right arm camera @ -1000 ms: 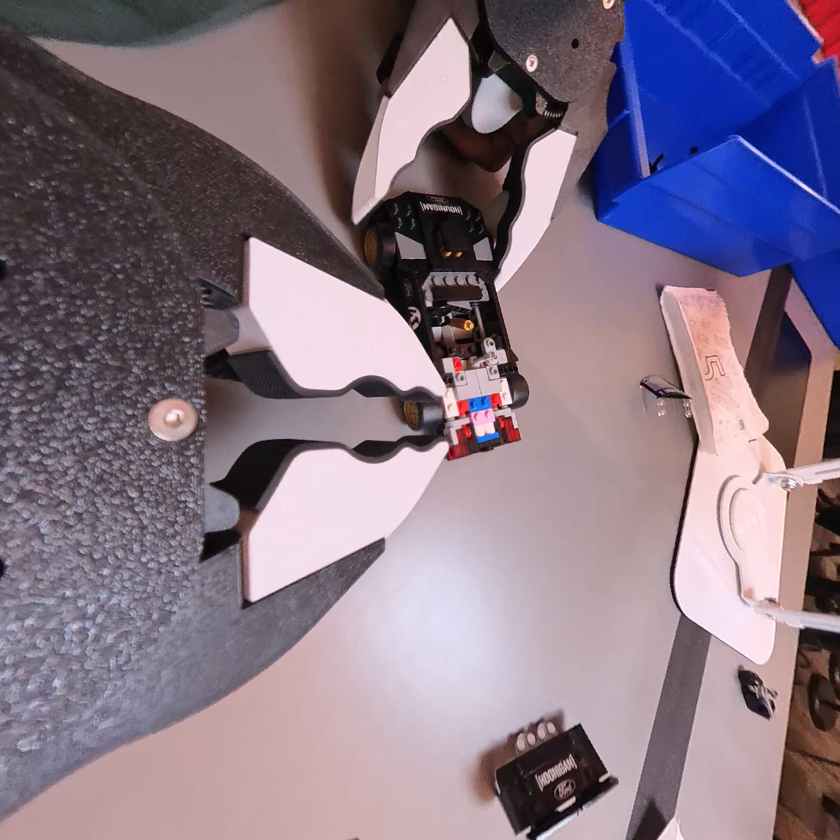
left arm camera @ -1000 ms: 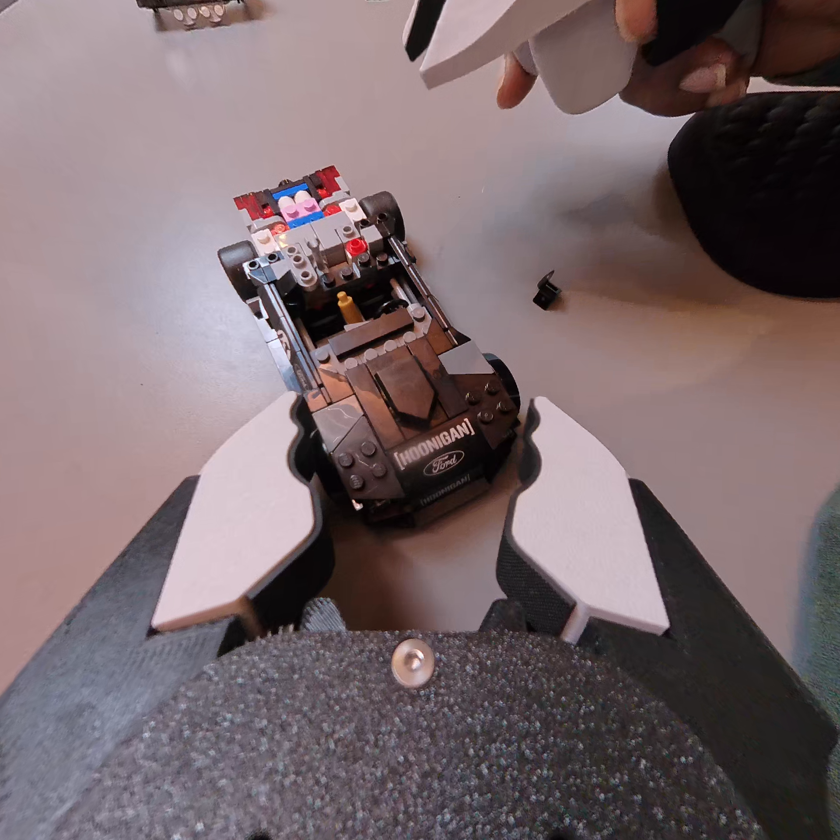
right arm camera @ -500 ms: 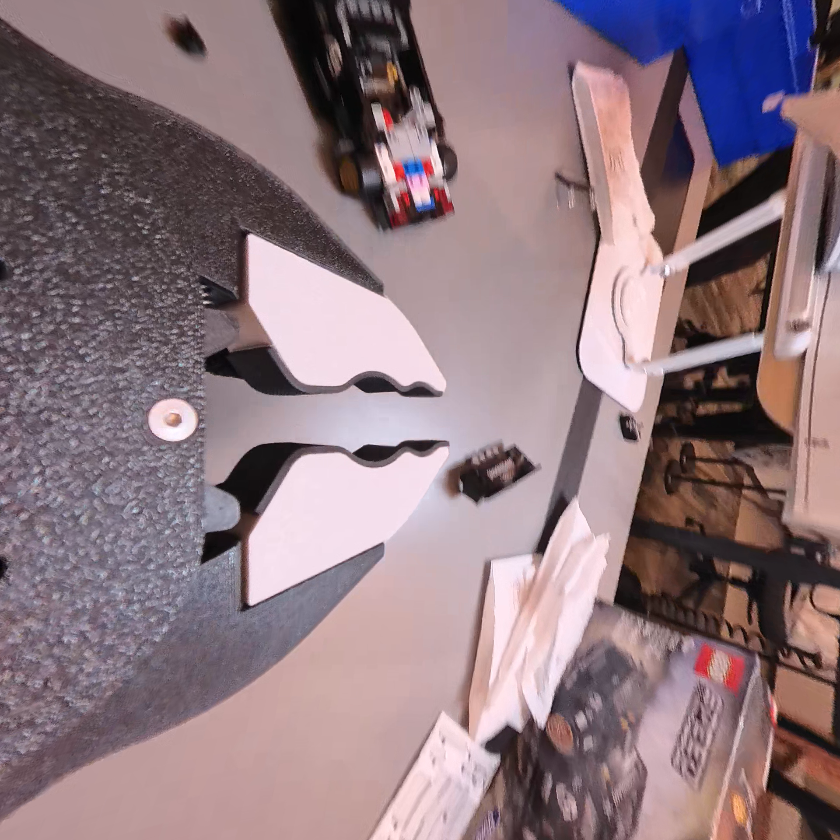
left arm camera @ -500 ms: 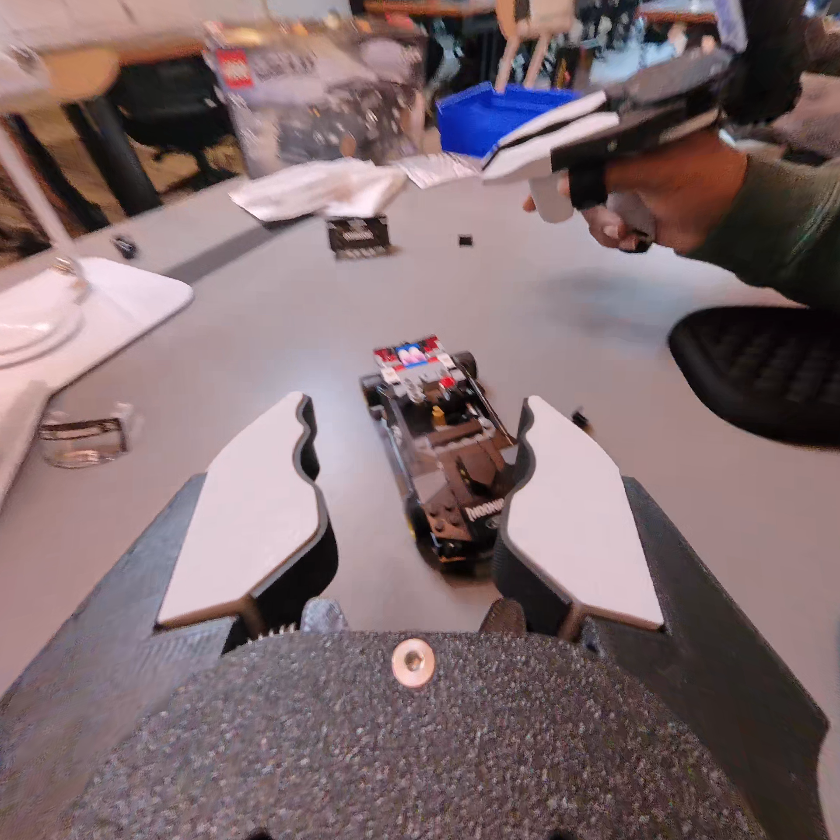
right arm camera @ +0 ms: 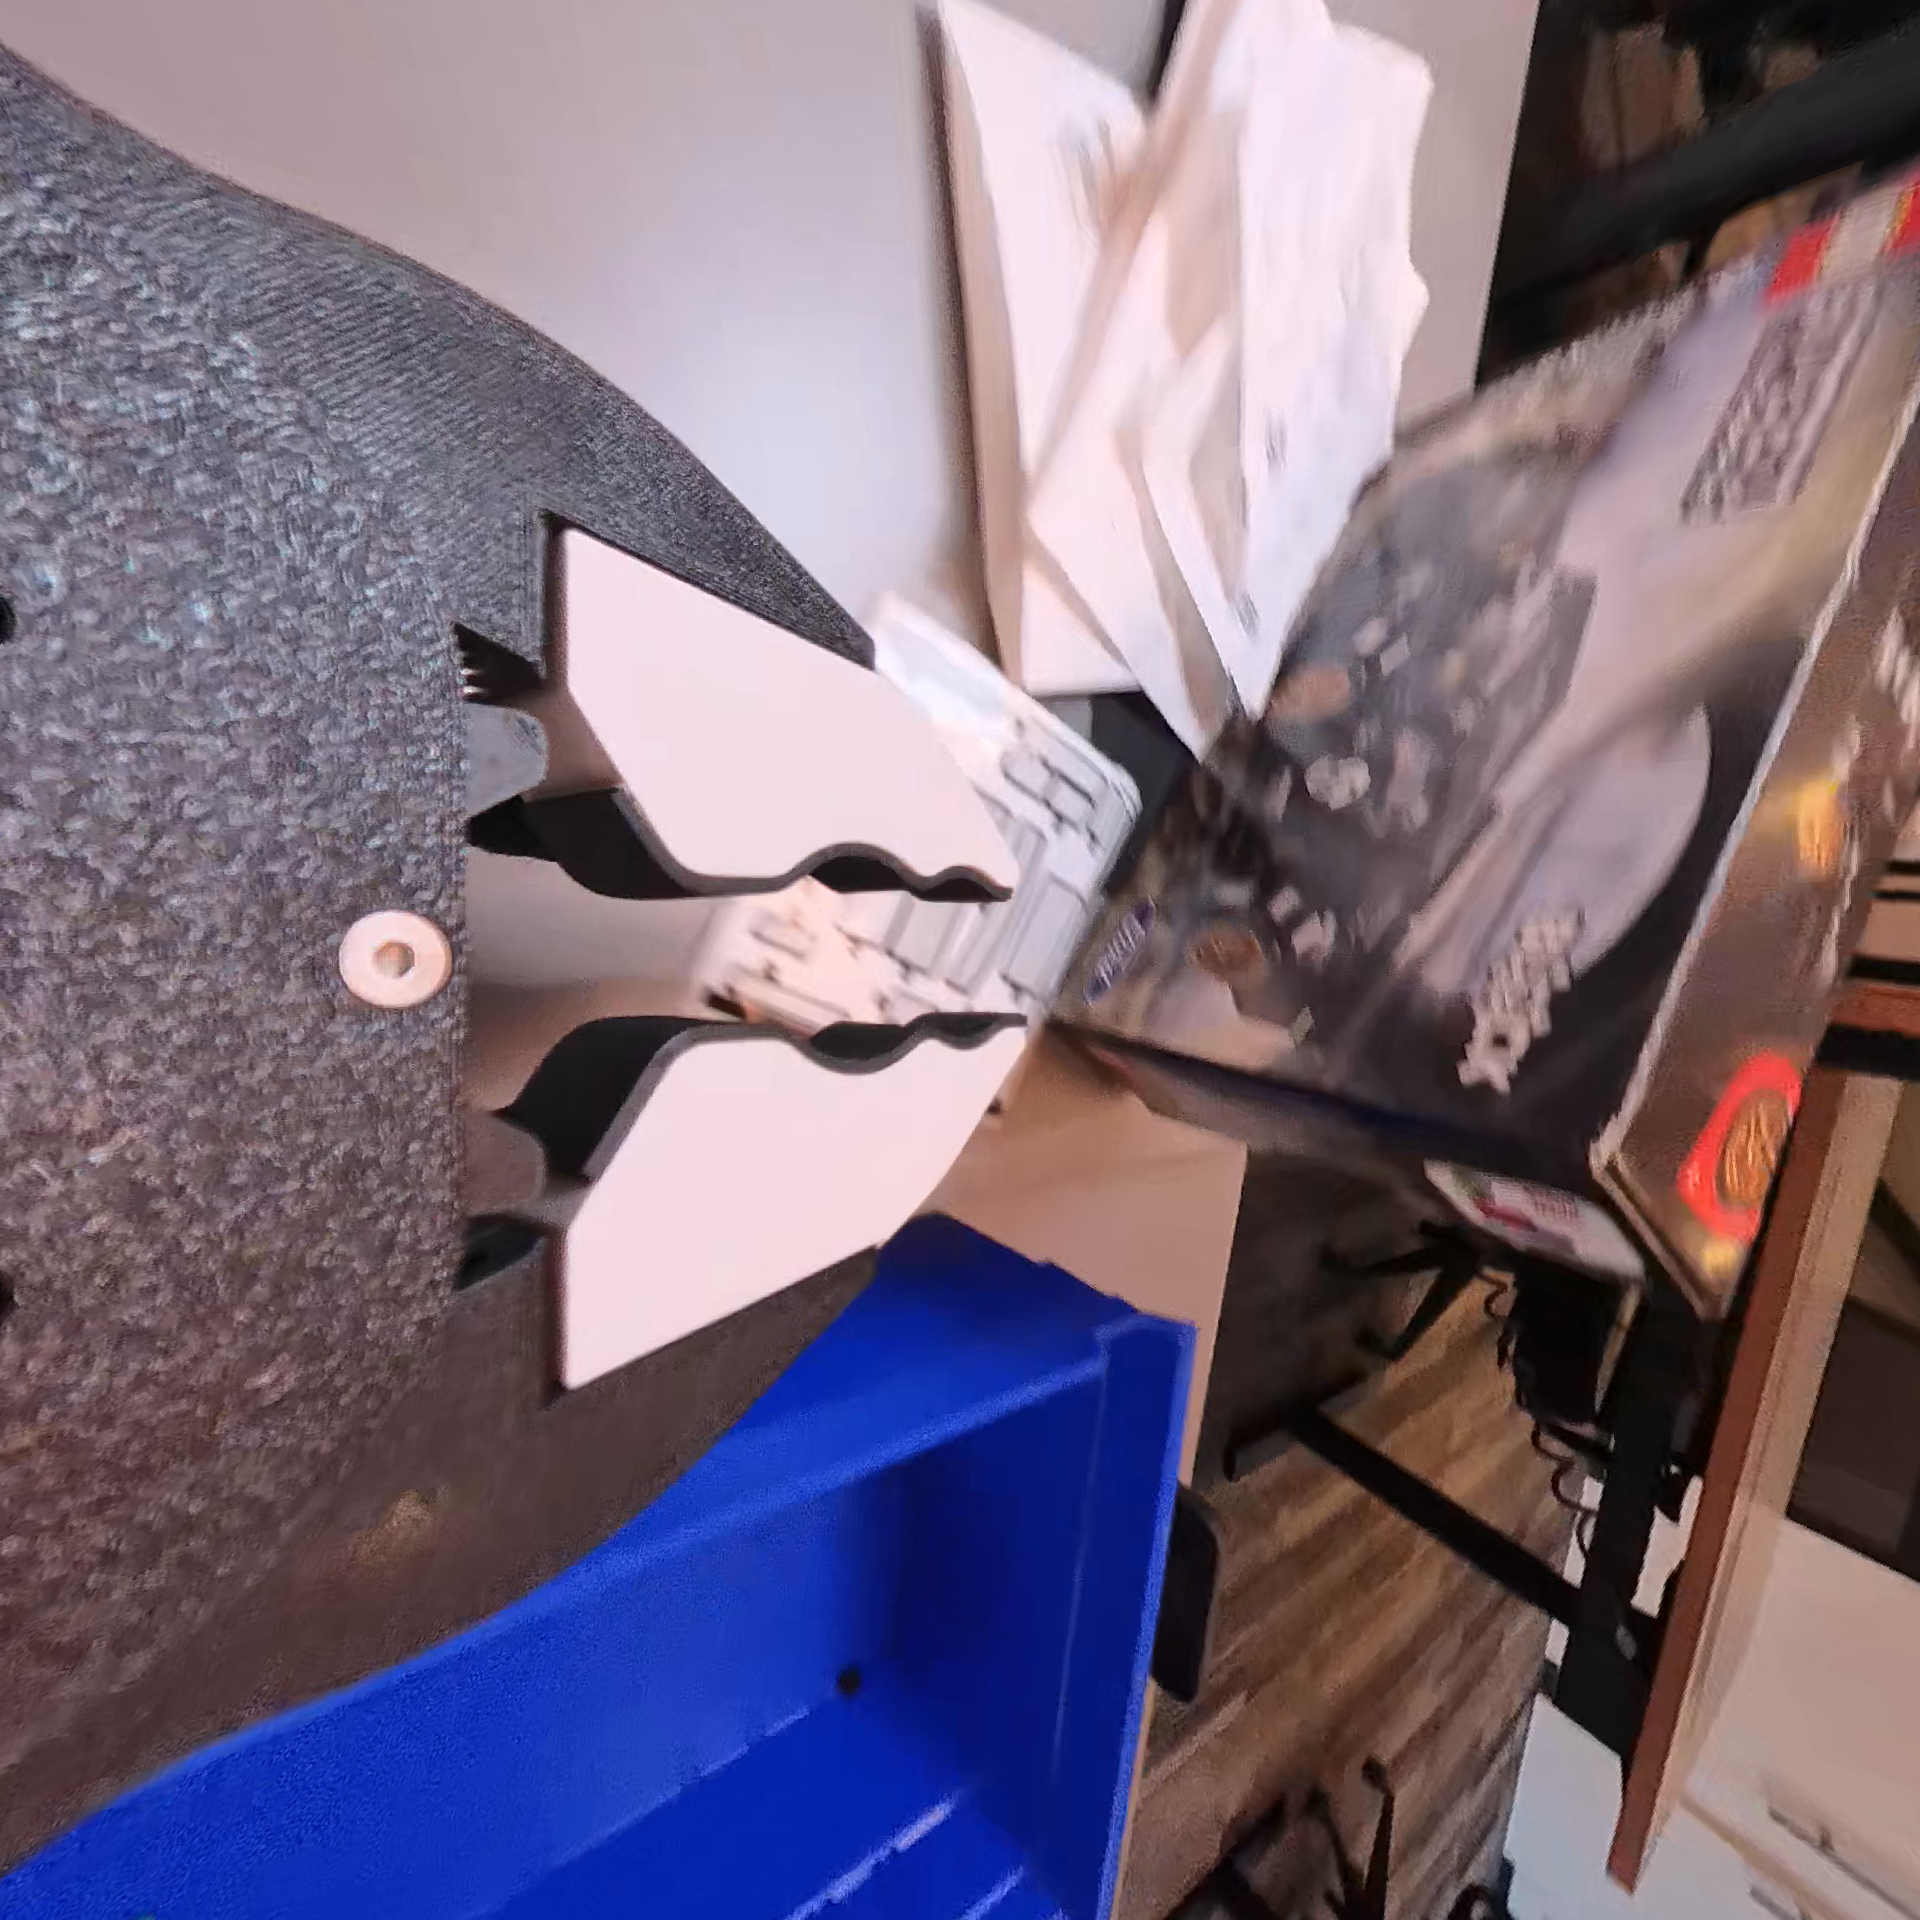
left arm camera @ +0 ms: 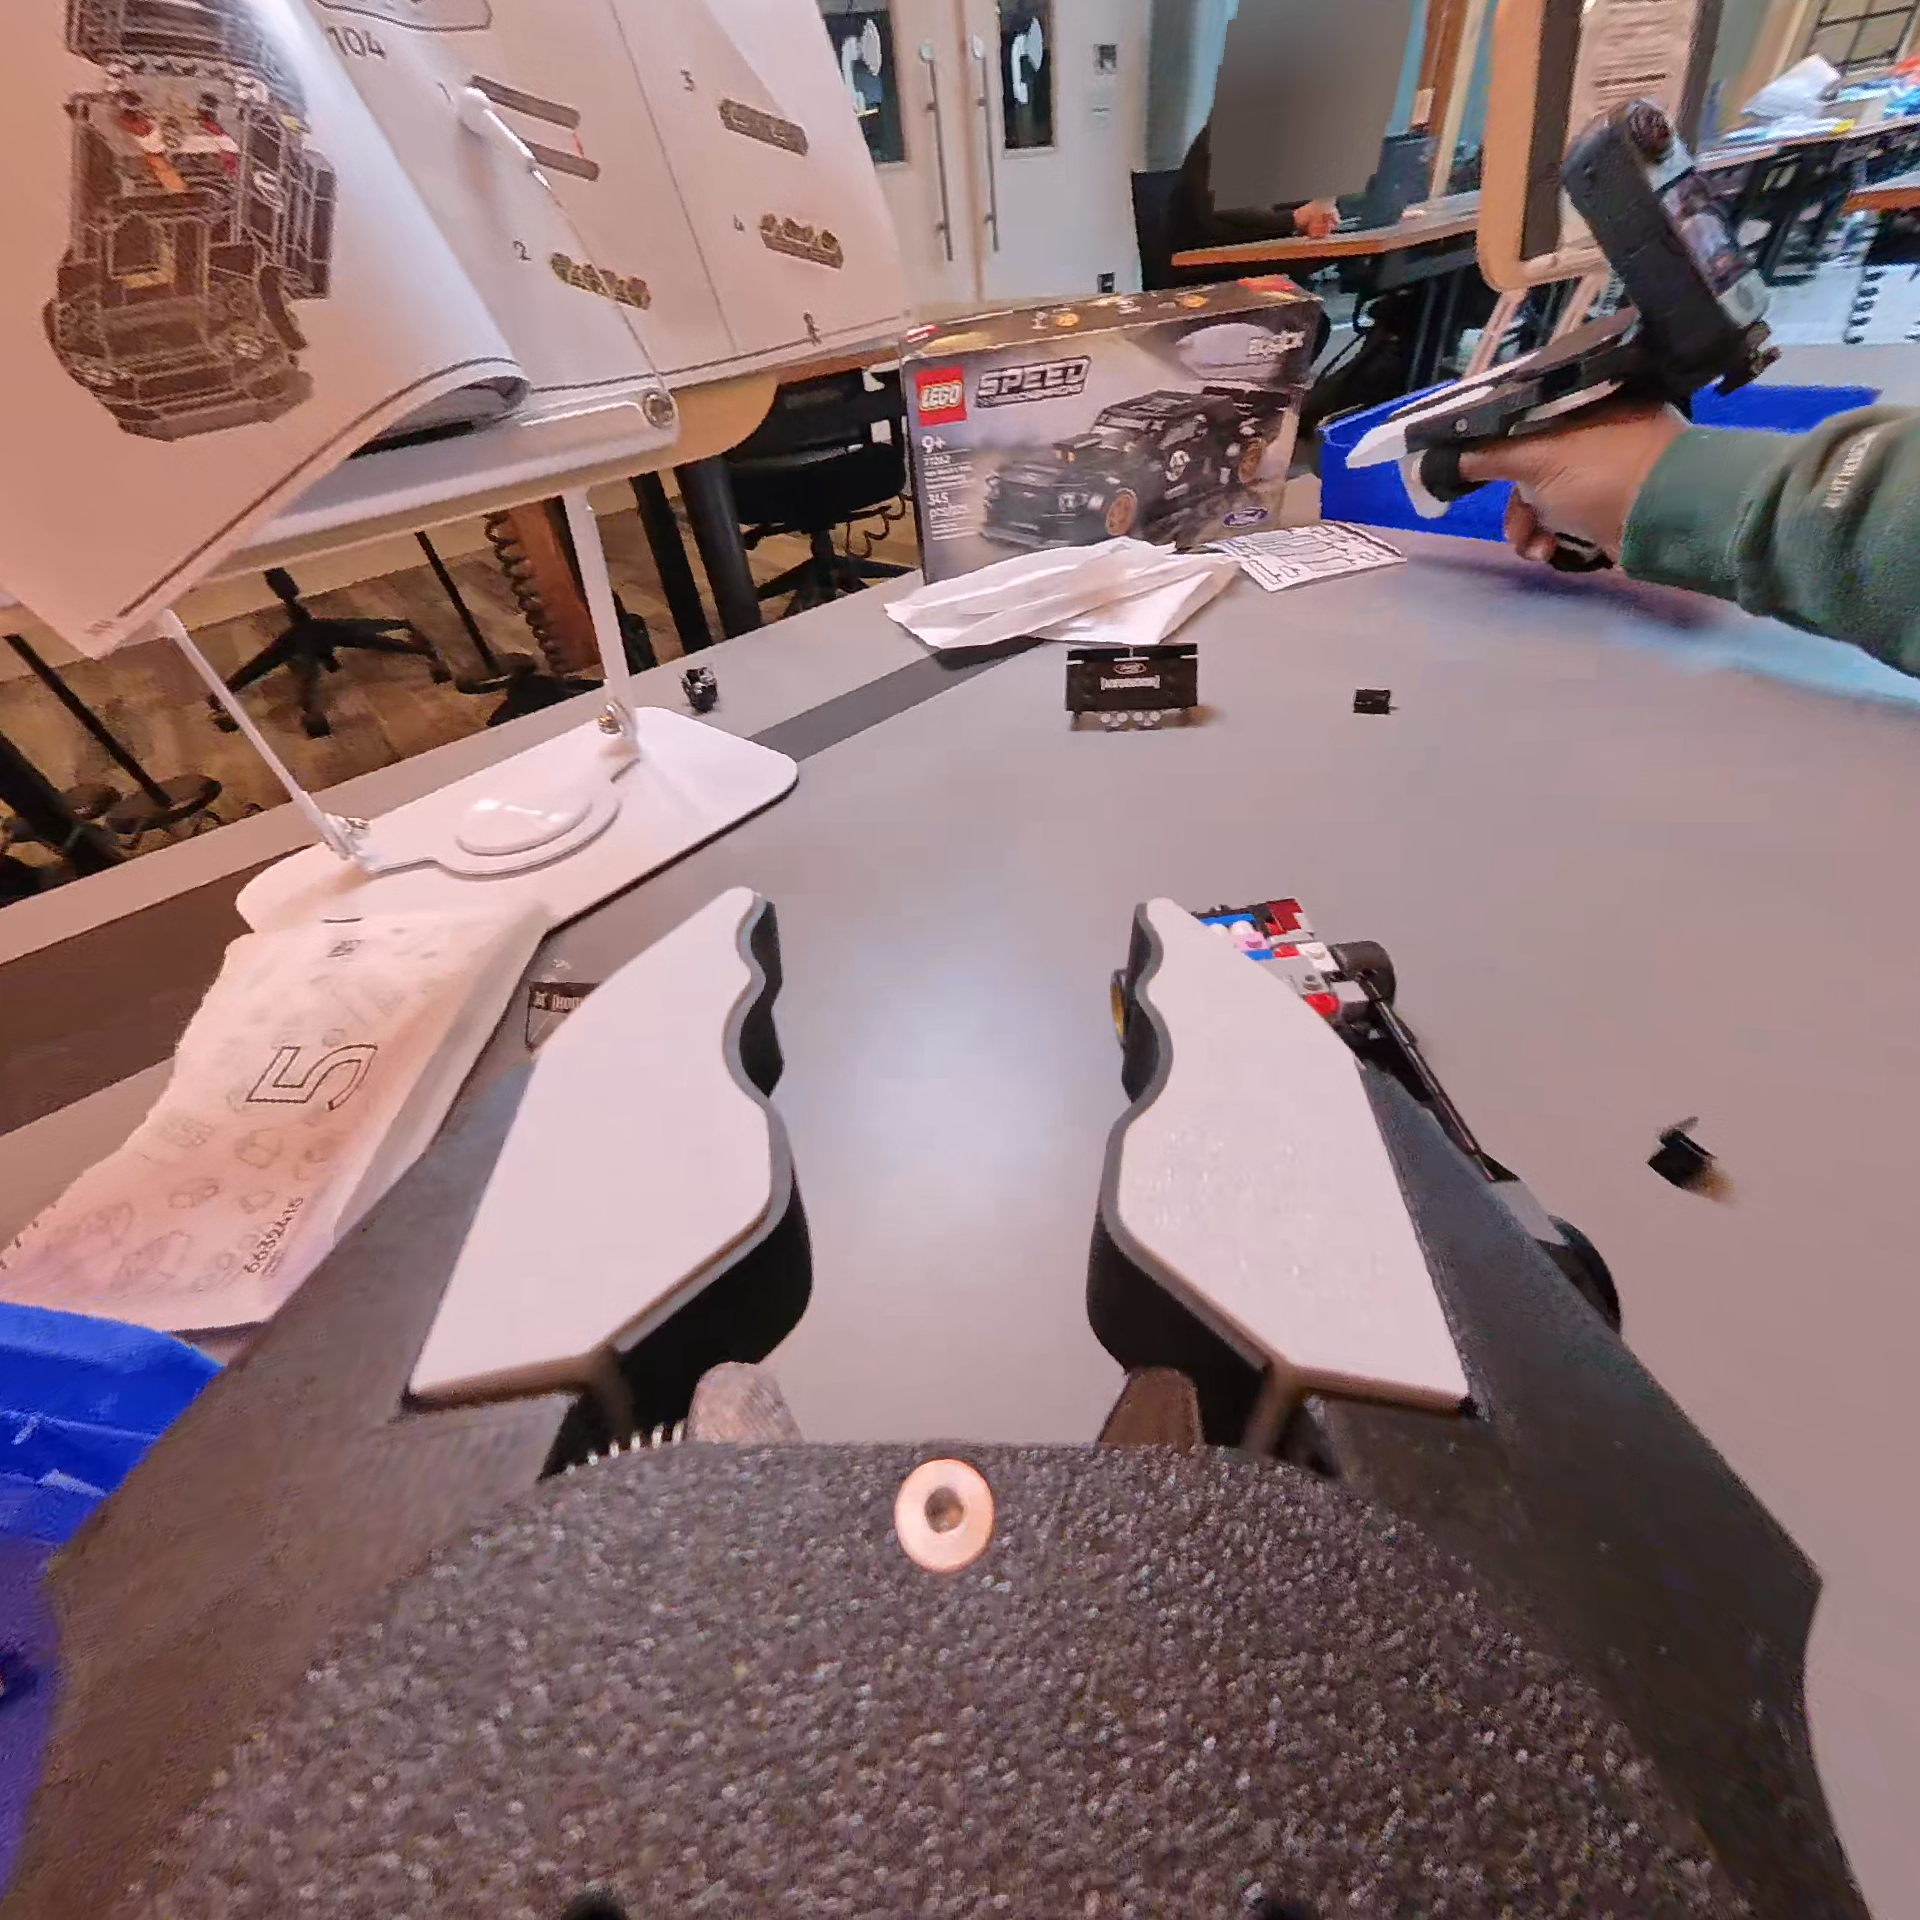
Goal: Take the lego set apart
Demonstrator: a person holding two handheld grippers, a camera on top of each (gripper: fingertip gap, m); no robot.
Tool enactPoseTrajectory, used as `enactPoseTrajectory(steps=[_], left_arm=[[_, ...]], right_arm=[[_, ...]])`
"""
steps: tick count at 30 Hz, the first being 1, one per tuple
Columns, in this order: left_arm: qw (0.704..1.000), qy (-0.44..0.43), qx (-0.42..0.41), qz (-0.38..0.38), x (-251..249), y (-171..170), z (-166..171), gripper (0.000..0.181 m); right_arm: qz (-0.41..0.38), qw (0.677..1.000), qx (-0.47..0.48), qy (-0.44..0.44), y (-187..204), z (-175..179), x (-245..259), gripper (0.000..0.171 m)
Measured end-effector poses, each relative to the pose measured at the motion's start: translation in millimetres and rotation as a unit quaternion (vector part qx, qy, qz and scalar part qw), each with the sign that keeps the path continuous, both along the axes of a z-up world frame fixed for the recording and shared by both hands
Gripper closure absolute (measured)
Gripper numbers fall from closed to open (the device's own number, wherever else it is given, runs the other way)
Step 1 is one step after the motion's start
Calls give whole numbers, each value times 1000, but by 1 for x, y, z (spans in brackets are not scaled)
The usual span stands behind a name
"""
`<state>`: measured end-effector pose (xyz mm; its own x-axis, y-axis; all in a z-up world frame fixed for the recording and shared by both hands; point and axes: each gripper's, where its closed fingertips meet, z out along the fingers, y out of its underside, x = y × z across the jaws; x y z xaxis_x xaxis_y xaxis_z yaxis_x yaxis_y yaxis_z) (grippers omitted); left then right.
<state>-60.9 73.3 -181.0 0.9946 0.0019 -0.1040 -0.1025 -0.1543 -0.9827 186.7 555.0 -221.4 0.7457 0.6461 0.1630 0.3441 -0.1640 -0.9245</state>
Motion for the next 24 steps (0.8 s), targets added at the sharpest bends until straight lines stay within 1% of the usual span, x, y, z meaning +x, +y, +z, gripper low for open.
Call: enactPoseTrajectory(steps=[3,7,9,12,14,15,17,21,24], left_arm=[[1000,-7,7,14,-3,9,-1,119],[1000,-6,17,25,-3,20,1,121],[999,-1,16,30,-3,23,1,122],[999,4,16,36,-4,24,-2,124],[999,9,15,40,-6,24,-4,125],[999,11,13,41,-7,24,-5,125],[999,8,13,44,-9,23,-7,126],[999,-1,18,42,-11,24,-11,127],[999,-4,15,40,-10,25,-15,128]], right_arm=[[-16,1000,-23,-4,44,-4,1,152],[-29,998,-55,-9,83,-16,-6,155],[-34,998,-56,-13,93,-20,-10,157],[-52,997,-43,-42,105,-29,-9,157],[-66,996,-38,-56,111,-30,-4,154],[-81,994,-33,-62,116,-30,3,149],[-113,990,-32,-73,126,-32,22,145],[-132,987,-37,-87,139,-35,56,145],[-129,985,-39,-106,146,-38,69,145]])
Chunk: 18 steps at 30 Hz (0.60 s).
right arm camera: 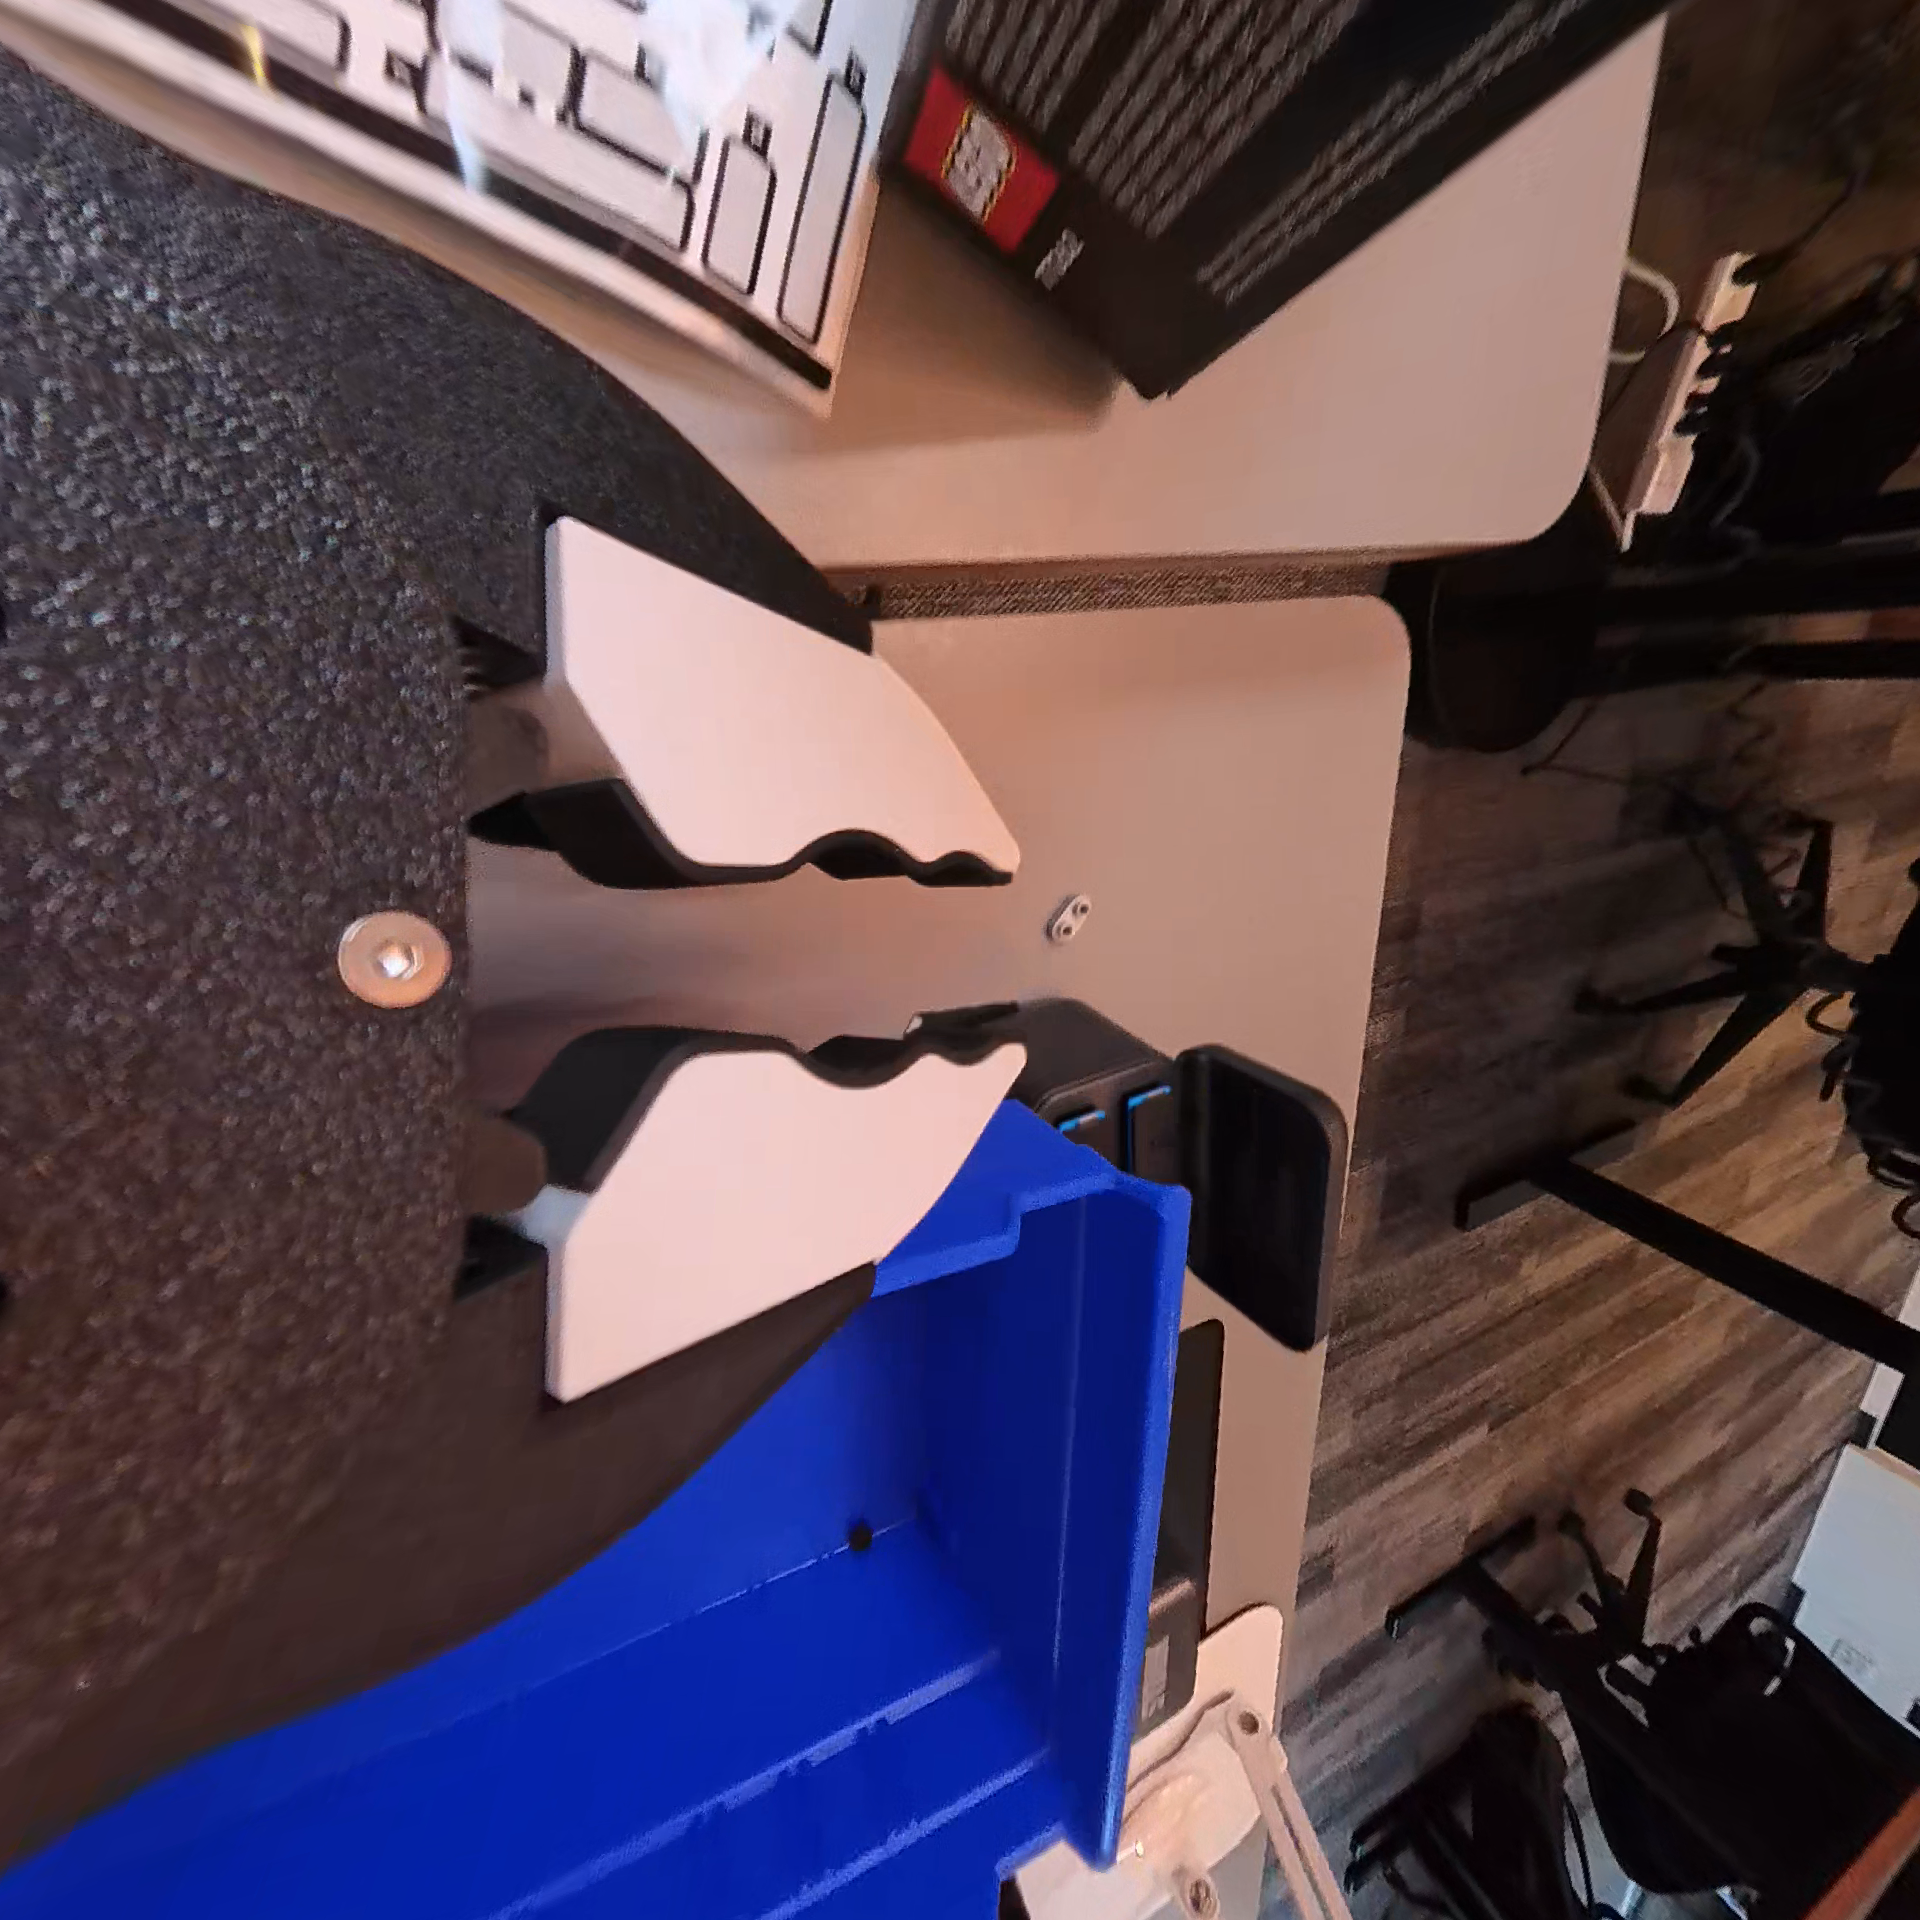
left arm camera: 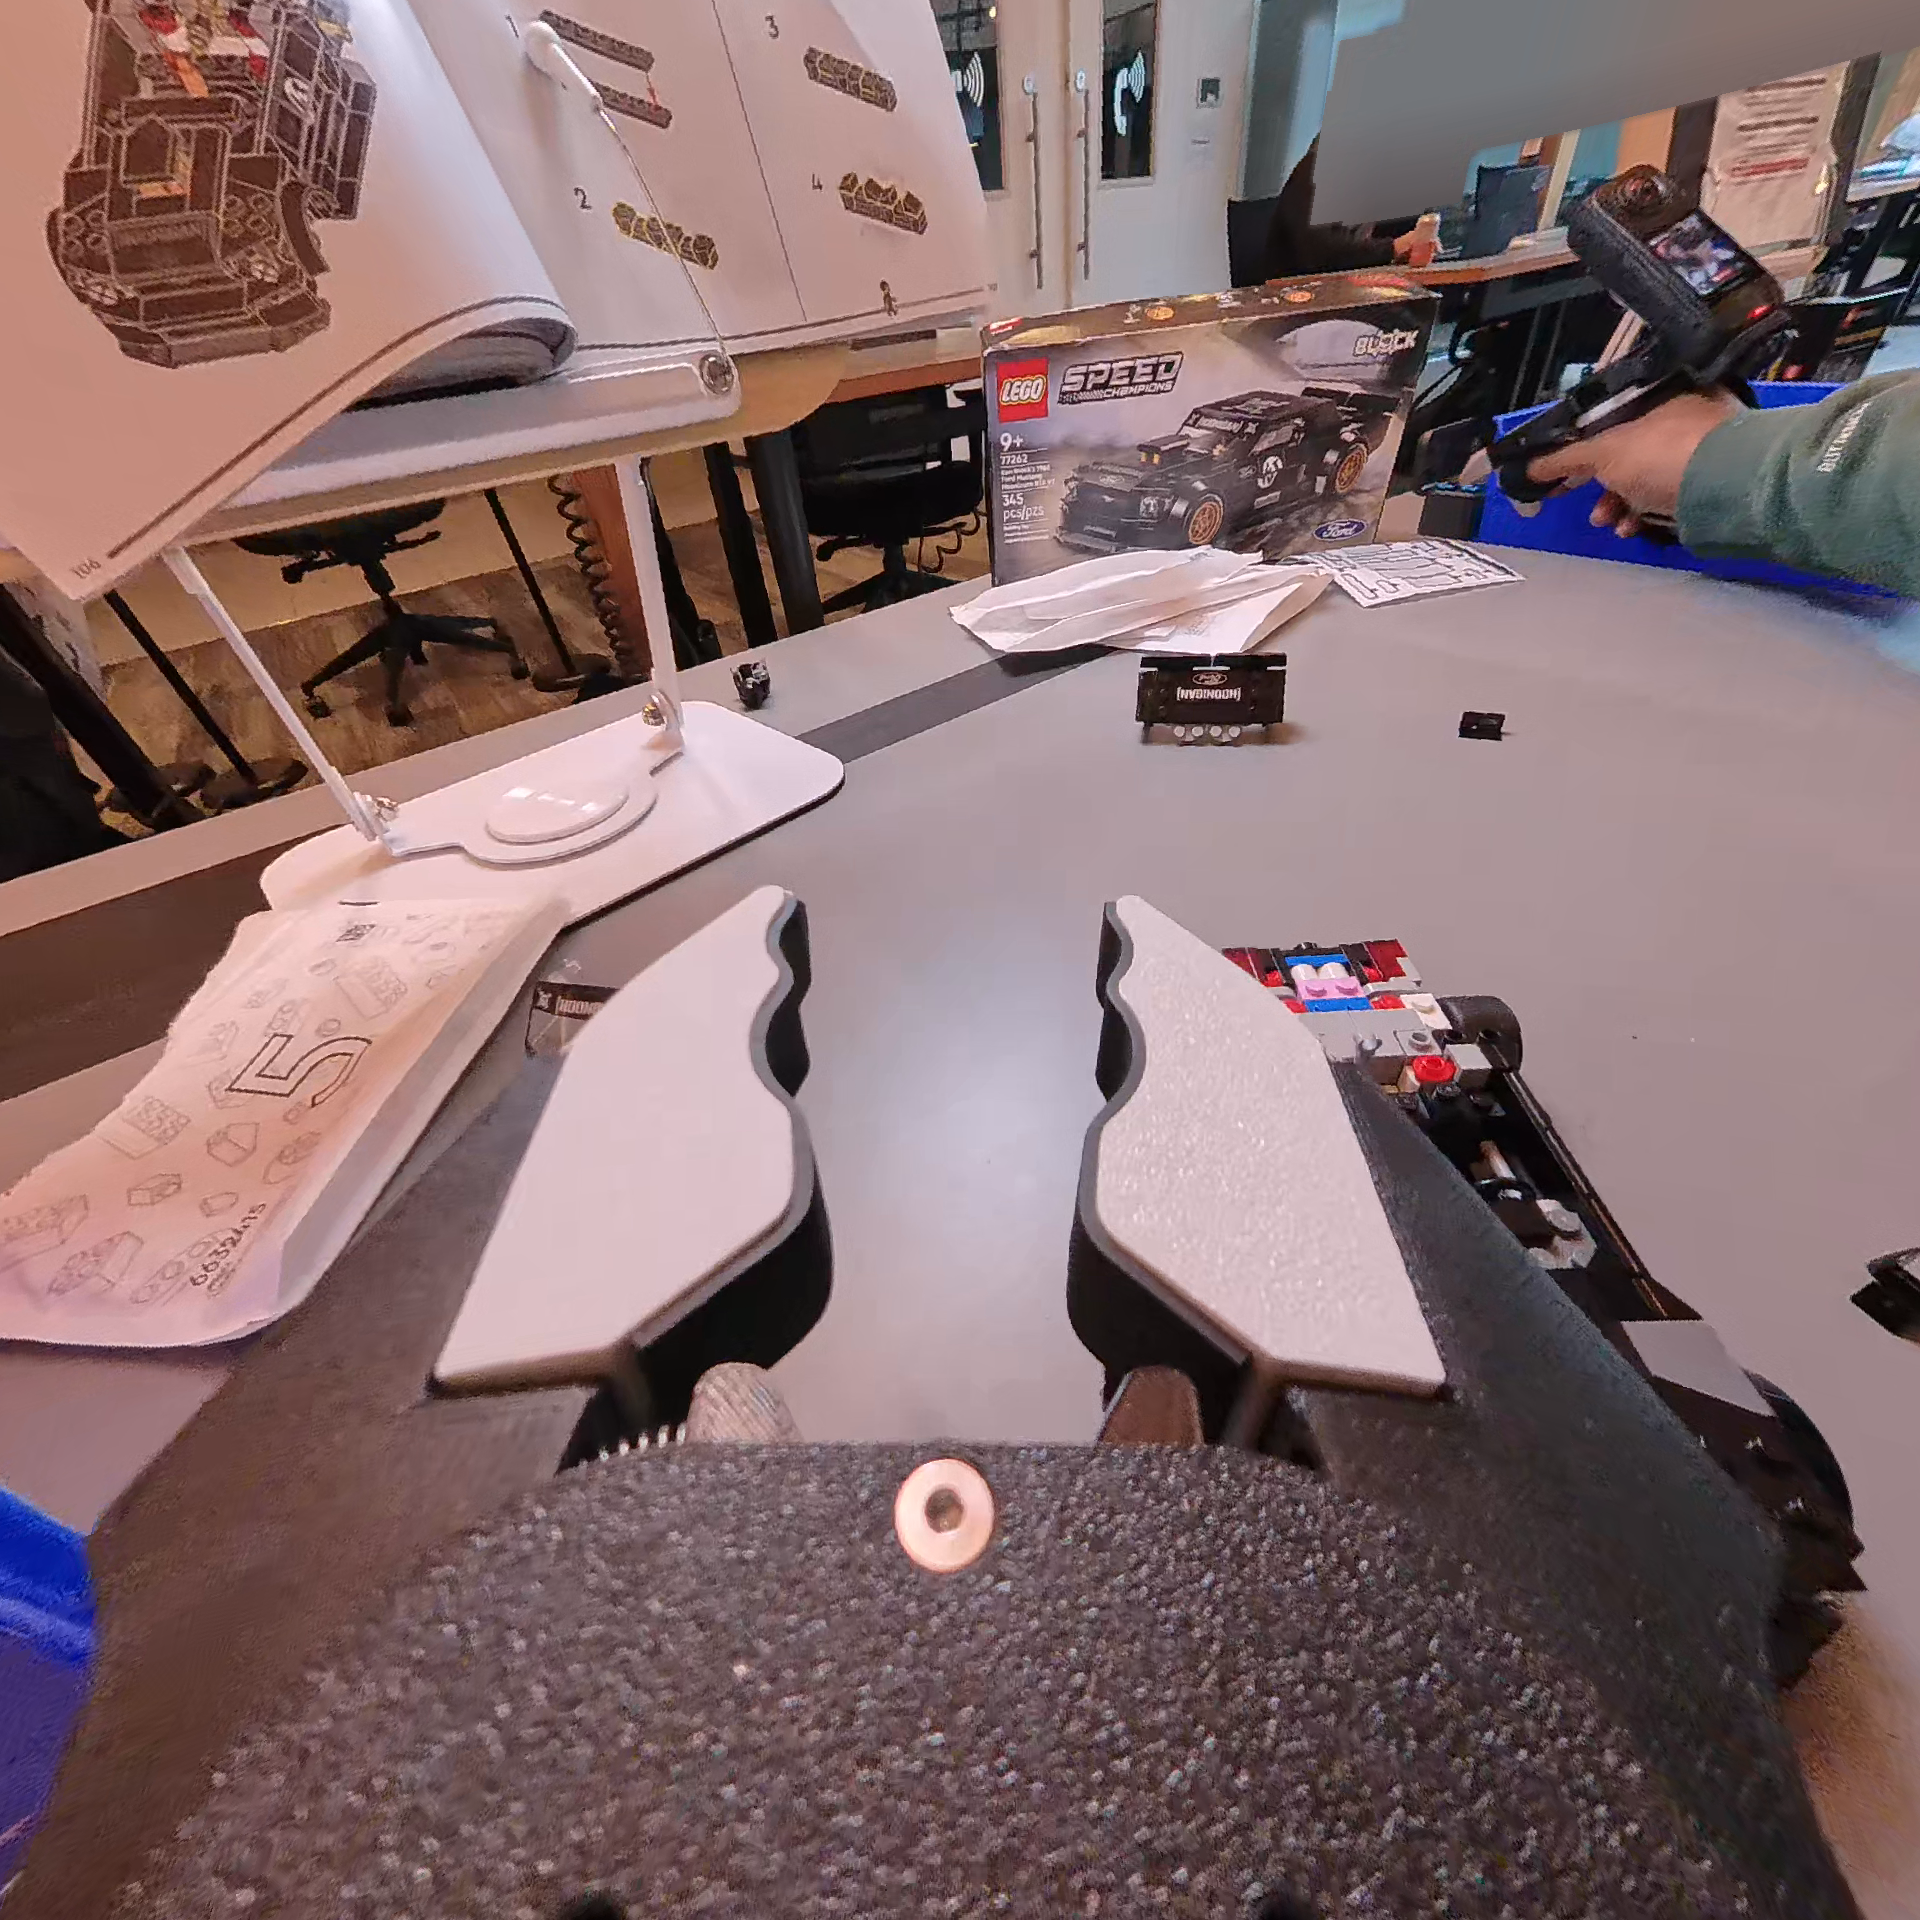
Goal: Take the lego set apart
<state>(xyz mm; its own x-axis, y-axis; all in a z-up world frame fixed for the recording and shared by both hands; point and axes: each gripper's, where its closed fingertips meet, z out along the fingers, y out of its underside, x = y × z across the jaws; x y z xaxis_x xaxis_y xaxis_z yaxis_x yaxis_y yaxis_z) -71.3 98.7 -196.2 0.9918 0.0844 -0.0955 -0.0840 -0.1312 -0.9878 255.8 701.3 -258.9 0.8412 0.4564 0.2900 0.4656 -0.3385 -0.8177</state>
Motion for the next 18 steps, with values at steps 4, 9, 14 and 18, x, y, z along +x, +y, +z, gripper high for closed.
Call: enactPoseTrajectory(steps=[4,9,14,18], left_arm=[[1000,3,0,-1,0,0,-3,129],[1000,8,4,10,-2,0,-2,131],[1000,8,-4,23,-6,1,-5,132],[999,9,-8,35,-9,2,-7,132]], right_arm=[[70,997,-45,1,4,-15,-17,147],[95,990,-107,-16,14,-45,-33,145],[24,991,-132,-24,37,-62,-31,137],[-31,990,-137,-16,52,-66,-30,135]])
